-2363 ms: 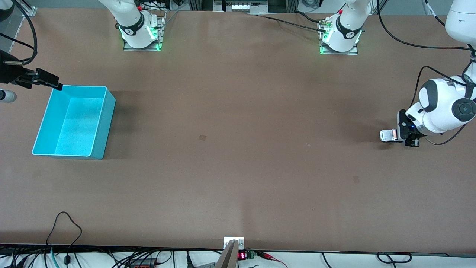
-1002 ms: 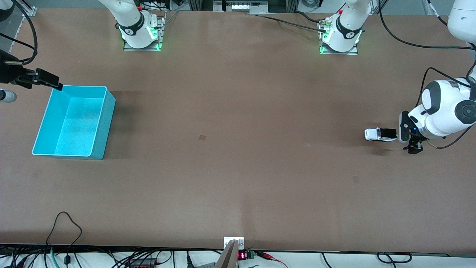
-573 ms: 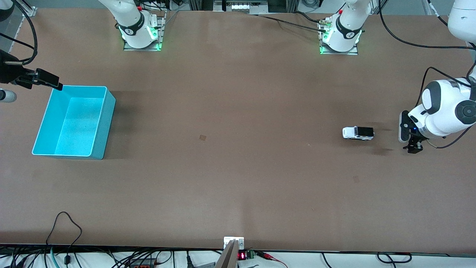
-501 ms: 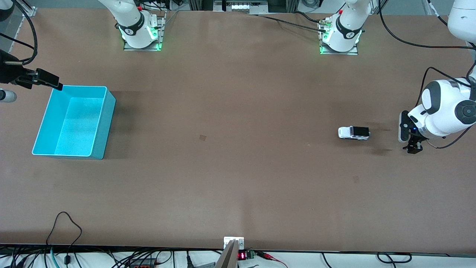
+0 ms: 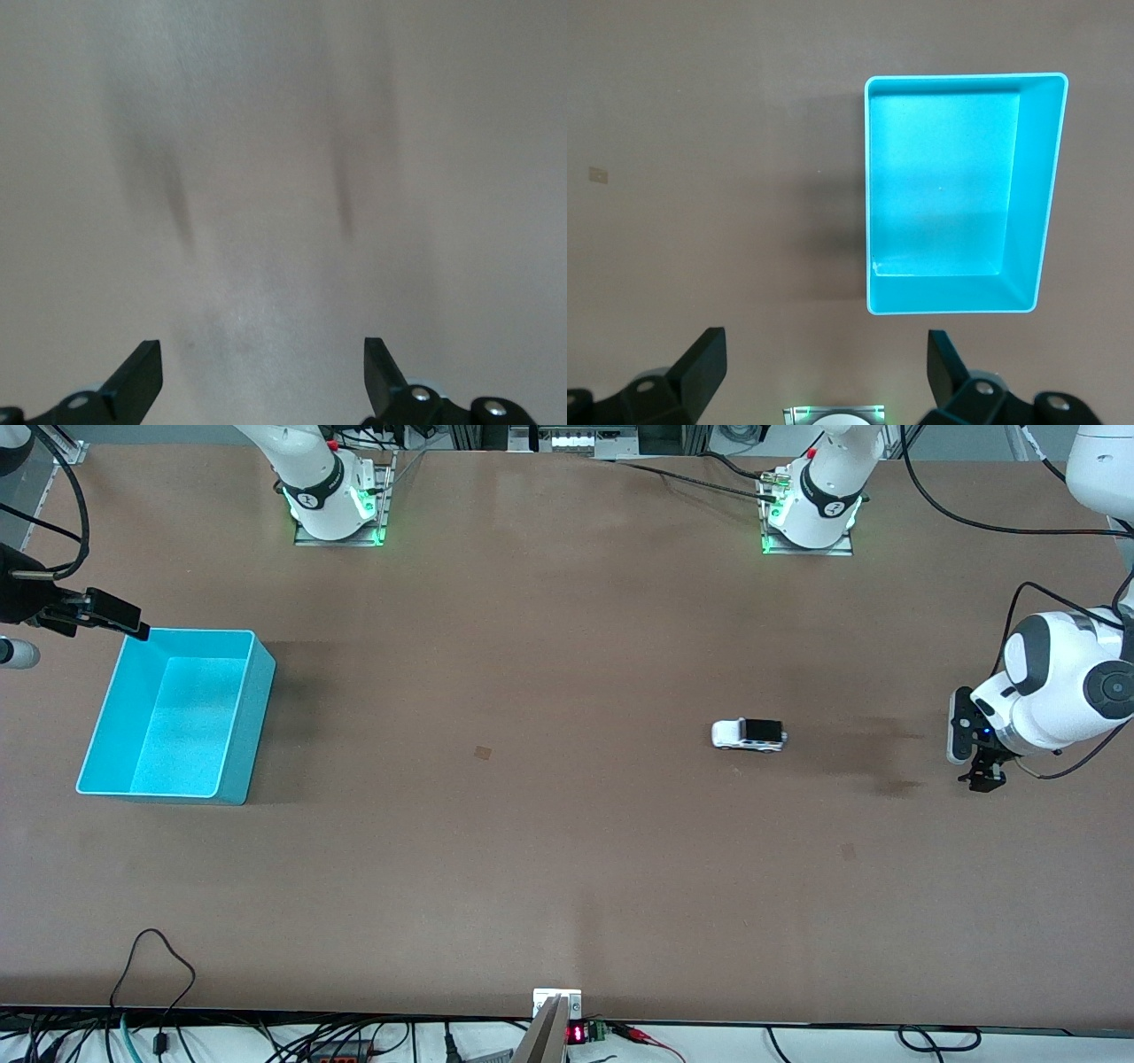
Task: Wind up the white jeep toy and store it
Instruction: 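Raise and withdraw the left gripper as the jeep rolls toward the box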
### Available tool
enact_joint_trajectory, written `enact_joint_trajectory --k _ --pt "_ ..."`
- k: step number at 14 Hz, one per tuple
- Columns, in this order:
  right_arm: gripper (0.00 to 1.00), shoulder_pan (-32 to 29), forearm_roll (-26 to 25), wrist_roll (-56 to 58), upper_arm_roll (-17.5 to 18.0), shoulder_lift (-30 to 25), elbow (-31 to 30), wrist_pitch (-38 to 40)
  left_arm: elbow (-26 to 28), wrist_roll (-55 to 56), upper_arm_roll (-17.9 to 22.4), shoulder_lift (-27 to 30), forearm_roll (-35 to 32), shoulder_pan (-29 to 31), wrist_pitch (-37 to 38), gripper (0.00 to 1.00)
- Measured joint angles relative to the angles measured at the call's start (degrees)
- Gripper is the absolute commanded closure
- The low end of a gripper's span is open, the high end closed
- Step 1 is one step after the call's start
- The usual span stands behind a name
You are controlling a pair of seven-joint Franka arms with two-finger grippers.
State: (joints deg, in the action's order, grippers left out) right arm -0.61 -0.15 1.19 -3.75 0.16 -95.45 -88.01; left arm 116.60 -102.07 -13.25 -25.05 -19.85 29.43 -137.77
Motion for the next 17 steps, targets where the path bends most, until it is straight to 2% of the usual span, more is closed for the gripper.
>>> enact_joint_trajectory --k 11,17 --pt "0.0 0.0 0.0 0.0 0.0 0.0 0.0 0.0 -0.1 0.1 -3.5 1.5 4.1 -0.4 1.7 0.0" --pt "0.0 0.0 0.0 0.0 0.0 0.0 0.0 0.3 -1.5 0.1 -4.2 2.2 14.2 -5.7 2.5 0.0"
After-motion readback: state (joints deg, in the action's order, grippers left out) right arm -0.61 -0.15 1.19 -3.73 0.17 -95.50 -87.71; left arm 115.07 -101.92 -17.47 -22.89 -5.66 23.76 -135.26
